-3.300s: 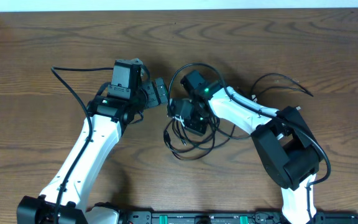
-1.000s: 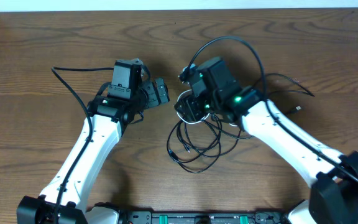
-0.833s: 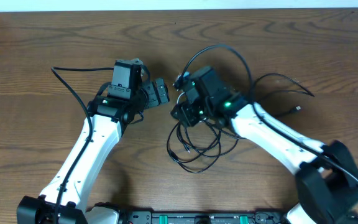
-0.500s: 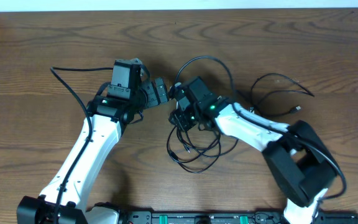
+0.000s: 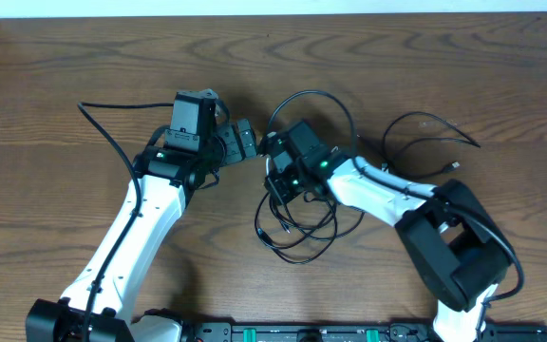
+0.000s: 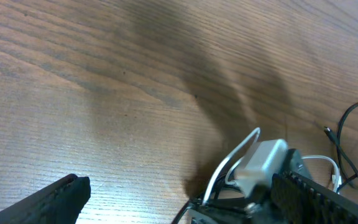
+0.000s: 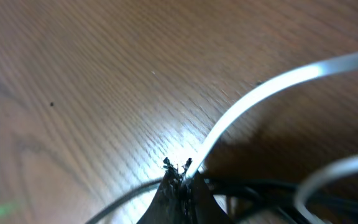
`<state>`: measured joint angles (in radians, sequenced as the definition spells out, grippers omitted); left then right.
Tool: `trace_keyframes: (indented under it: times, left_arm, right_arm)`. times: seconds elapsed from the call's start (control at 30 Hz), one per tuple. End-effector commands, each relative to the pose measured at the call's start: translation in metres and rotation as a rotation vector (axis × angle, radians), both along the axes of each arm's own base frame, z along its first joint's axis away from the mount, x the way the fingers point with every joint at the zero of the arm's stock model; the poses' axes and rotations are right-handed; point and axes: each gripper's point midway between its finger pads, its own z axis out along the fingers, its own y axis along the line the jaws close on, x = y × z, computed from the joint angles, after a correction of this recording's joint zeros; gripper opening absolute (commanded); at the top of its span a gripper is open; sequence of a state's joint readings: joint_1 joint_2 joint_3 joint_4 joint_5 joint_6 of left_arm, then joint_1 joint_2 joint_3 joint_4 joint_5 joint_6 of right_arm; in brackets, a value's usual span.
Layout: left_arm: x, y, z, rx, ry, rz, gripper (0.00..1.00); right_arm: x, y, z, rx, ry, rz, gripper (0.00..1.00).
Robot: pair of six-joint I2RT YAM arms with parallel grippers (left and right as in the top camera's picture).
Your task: Untangle cables
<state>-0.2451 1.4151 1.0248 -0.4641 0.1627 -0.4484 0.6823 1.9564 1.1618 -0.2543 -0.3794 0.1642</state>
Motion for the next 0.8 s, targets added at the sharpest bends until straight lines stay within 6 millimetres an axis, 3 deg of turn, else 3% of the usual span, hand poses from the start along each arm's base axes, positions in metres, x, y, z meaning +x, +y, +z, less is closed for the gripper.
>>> trace_keyframes:
  times: [0.0,0.17,0.3,0.47,0.63,0.73,0.77]
  left_arm:
    - [0.0,0.0,0.004,-0.003,-0.01,-0.002,1.0]
    - [0.0,0.0,0.004,-0.003,-0.01,-0.002,1.0]
    - [0.0,0.0,0.004,-0.003,-0.01,-0.002,1.0]
    - [0.0,0.0,0.004,-0.003,-0.01,-0.002,1.0]
    - [0.0,0.0,0.004,-0.003,-0.01,-0.002,1.0]
    - [0.0,0.0,0.004,-0.003,-0.01,-0.002,1.0]
    - [0.0,0.0,0.004,-0.003,-0.01,-0.003,1.0]
  right_arm:
    - [0.007,-0.005,0.047,0.143,0.01,0.012,0.01]
    - [0.006,-0.015,0.118,0.404,0.044,0.086,0.01]
    - [0.016,-0.033,0.171,0.536,-0.04,0.109,0.01]
    - [0.045,-0.064,0.242,0.604,-0.268,0.068,0.01]
    - [0.059,-0.076,0.309,0.644,-0.424,0.069,0.01]
    - [0.068,-0.08,0.329,0.625,-0.47,0.025,0.01]
    - [0.079,-0.087,0.334,0.58,-0.498,-0.044,0.01]
